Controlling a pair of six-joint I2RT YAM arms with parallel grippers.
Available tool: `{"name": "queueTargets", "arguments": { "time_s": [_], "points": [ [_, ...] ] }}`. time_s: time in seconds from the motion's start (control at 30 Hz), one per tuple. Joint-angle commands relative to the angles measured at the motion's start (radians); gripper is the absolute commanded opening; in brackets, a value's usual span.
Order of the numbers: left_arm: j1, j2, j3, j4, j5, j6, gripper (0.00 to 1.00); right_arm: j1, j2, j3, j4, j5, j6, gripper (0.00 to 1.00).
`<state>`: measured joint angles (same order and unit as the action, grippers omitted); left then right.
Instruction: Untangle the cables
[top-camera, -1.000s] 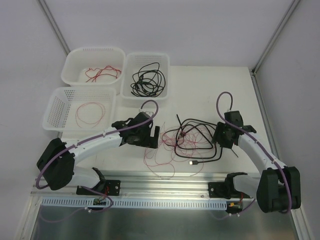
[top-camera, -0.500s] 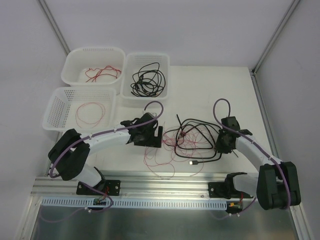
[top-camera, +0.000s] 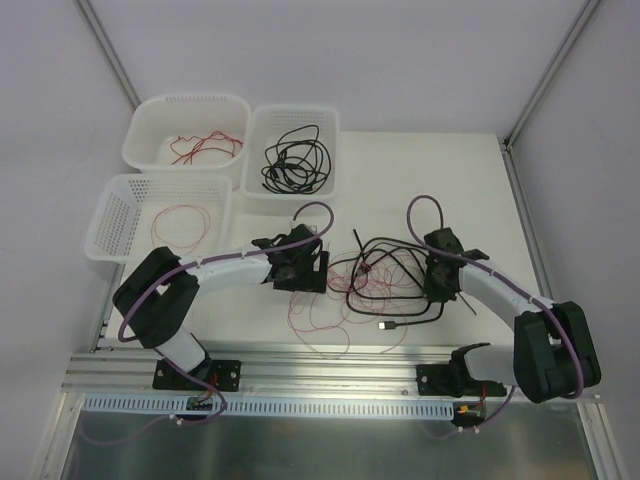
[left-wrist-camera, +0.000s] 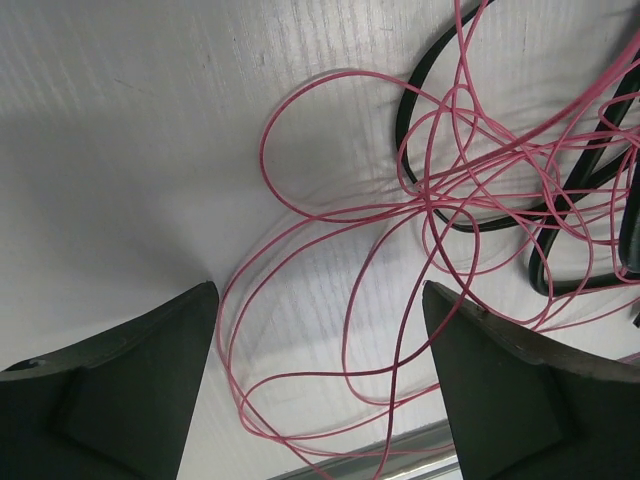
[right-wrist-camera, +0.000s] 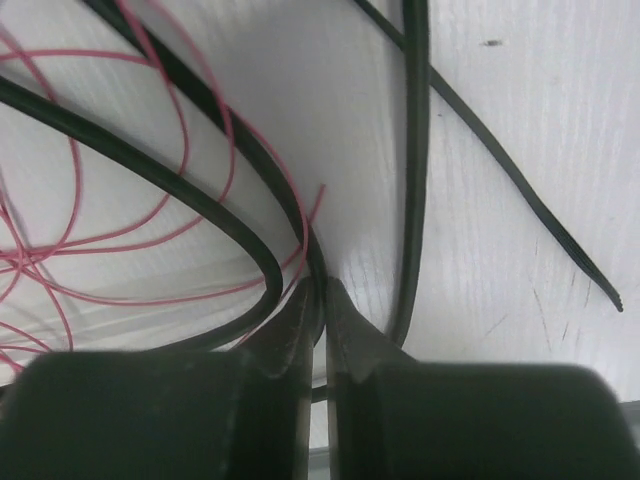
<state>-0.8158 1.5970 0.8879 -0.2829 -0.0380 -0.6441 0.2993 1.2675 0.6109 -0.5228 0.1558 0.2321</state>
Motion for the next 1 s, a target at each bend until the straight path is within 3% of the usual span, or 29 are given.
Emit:
{"name": "queueTargets", "arguments": {
  "time_s": [0.0, 0.2, 0.4, 0.6, 0.7, 0.73, 0.87, 0.97],
  "points": [
    [0.023, 0.008, -0.004, 0.011, -0.023, -0.023, 0.84, 0.061, 0.032, -0.005, -0.009, 0.002, 0.052, 0.01],
    [0.058, -0.063, -0.044, 0.013, -0.023, -0.017, 0.84, 0.066, -0.146, 0.162, -0.21, 0.134, -0.011, 0.01],
    [0.102, -0.158, -0.084, 0.013, -0.014, -0.015, 0.84, 0.066, -0.301, 0.562, -0.425, 0.278, -0.141, 0.01],
    [0.129, -0.232, -0.104, 0.013, 0.003, -0.017, 0.84, 0.07, -0.395, 0.847, -0.387, 0.065, -0.267, 0.01],
    [0.136, -0.282, -0.116, 0.011, 0.016, -0.019, 0.84, 0.07, -0.399, 0.944, -0.338, -0.118, -0.289, 0.01],
    [0.138, -0.311, -0.116, 0.011, 0.023, -0.019, 0.84, 0.07, -0.399, 0.987, -0.32, -0.265, -0.287, 0.0],
    [0.139, -0.397, -0.119, 0.011, 0.036, -0.012, 0.84, 0.07, -0.404, 0.937, -0.114, -0.646, -0.234, 0.01],
    [0.139, -0.468, -0.118, 0.011, 0.061, -0.003, 0.84, 0.078, -0.375, 0.842, -0.146, -0.676, -0.174, 0.01]
  ]
}}
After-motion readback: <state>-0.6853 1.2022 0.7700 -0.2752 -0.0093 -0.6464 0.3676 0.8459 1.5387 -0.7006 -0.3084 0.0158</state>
